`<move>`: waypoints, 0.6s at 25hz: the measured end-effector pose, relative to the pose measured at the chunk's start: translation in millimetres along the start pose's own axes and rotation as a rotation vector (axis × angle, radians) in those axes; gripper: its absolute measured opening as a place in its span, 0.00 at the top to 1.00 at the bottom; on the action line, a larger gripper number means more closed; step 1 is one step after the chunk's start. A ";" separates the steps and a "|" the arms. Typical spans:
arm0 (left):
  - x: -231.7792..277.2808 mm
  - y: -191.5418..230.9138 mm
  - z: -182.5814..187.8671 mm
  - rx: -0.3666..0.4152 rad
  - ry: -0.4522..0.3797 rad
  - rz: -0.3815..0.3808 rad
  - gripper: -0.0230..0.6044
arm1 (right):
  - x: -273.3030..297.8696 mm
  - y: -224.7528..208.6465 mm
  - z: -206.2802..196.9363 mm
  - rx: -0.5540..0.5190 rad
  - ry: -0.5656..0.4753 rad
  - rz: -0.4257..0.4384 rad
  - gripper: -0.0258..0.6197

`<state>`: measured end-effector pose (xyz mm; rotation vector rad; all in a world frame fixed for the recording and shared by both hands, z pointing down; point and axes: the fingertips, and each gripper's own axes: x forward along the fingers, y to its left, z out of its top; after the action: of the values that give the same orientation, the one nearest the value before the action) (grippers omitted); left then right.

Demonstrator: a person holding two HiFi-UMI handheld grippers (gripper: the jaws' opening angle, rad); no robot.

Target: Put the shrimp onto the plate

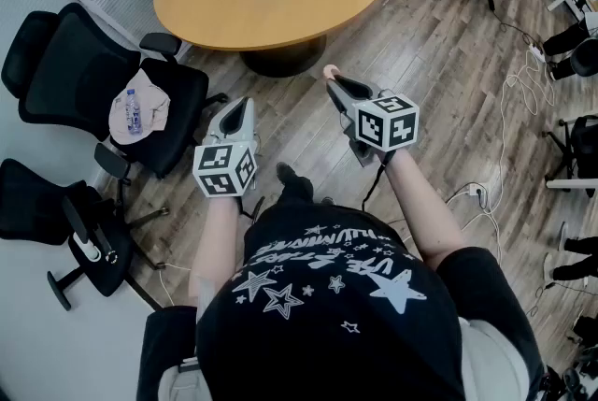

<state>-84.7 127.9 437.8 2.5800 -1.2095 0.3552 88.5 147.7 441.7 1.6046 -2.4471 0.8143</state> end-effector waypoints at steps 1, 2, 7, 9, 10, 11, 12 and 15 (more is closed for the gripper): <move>1.0 0.0 0.1 0.000 0.000 0.000 0.96 | 0.6 -1.1 -0.8 0.000 0.002 0.000 0.88; 2.0 -0.1 0.2 0.000 -0.001 0.000 0.96 | 1.1 -2.2 -1.6 0.001 0.004 0.000 0.88; 4.4 -1.1 0.0 -0.008 0.003 0.003 0.96 | 2.2 -5.4 -4.9 0.004 0.021 0.001 0.88; 2.3 -2.9 -2.4 -0.012 0.007 0.006 0.96 | 1.5 -4.7 -7.3 0.004 0.027 0.006 0.88; 0.8 -3.8 -4.3 -0.014 0.009 0.008 0.96 | 0.9 -4.3 -8.8 0.006 0.029 0.008 0.88; -0.6 -4.6 -6.2 -0.015 0.012 0.011 0.96 | 0.4 -3.8 -10.4 0.007 0.030 0.010 0.88; -1.9 -4.9 -8.0 -0.015 0.014 0.013 0.96 | 0.3 -3.3 -11.8 0.008 0.032 0.012 0.88; -5.8 -2.8 -11.6 -0.020 0.019 0.023 0.96 | 1.5 -1.5 -16.1 0.009 0.043 0.017 0.88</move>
<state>-87.3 137.7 446.3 2.5421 -1.2309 0.3704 85.9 153.8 456.5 1.5556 -2.4342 0.8541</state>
